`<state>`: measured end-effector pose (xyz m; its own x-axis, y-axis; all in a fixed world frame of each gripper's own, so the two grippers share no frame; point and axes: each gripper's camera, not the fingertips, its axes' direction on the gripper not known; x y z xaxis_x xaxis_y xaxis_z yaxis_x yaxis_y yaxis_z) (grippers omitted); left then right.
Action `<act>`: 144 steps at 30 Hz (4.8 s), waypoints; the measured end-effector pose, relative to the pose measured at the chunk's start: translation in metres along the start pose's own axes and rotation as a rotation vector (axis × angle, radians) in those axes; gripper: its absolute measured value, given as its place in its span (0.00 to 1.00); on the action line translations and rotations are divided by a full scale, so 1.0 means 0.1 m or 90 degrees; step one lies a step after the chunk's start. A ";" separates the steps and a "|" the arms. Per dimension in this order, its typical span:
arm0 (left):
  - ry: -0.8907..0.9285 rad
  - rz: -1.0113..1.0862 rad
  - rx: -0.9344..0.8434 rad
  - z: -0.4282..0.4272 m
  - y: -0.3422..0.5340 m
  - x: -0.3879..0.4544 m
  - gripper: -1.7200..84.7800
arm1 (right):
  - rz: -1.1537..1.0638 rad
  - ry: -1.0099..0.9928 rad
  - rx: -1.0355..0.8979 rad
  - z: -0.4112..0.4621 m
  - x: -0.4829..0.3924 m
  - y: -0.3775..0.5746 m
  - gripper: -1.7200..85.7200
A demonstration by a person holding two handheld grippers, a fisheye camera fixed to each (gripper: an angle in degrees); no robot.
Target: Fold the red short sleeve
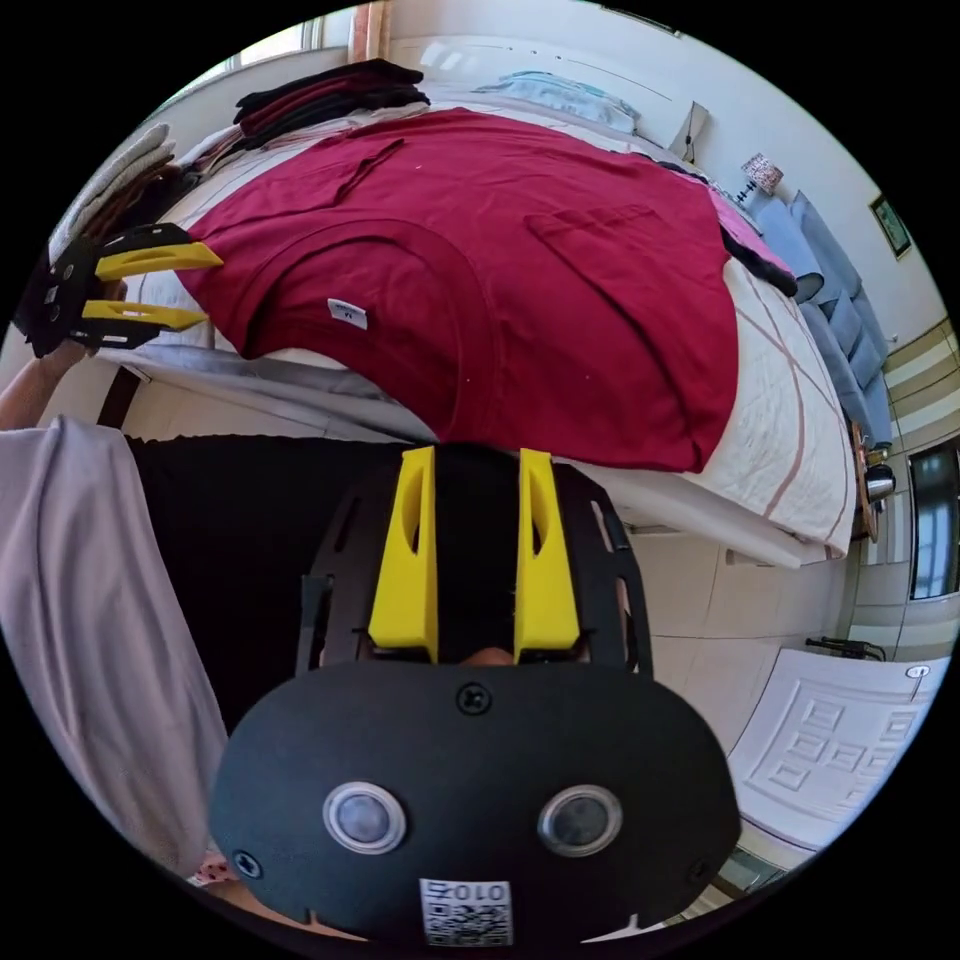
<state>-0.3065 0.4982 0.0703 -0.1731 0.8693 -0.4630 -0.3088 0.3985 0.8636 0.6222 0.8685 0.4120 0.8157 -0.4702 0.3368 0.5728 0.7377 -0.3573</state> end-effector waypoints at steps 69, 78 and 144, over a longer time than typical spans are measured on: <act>0.300 -0.180 -0.016 -0.04 -0.43 -3.18 0.06 | -0.130 -0.123 0.150 -0.67 1.46 -0.23 0.04; 0.231 -0.173 -0.095 -0.25 -0.28 -2.80 0.04 | -0.142 -0.160 0.158 -0.70 1.69 -0.06 0.05; 0.288 -0.310 0.019 -0.47 0.23 -4.83 0.07 | -0.063 -0.173 0.106 -1.17 3.22 -1.58 0.09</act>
<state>-0.2742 0.0736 0.3042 -0.3982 0.3817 -0.8341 -0.4268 0.7278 0.5368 0.8040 0.5441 0.4750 0.6924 -0.4146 0.5906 0.6093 0.7743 -0.1708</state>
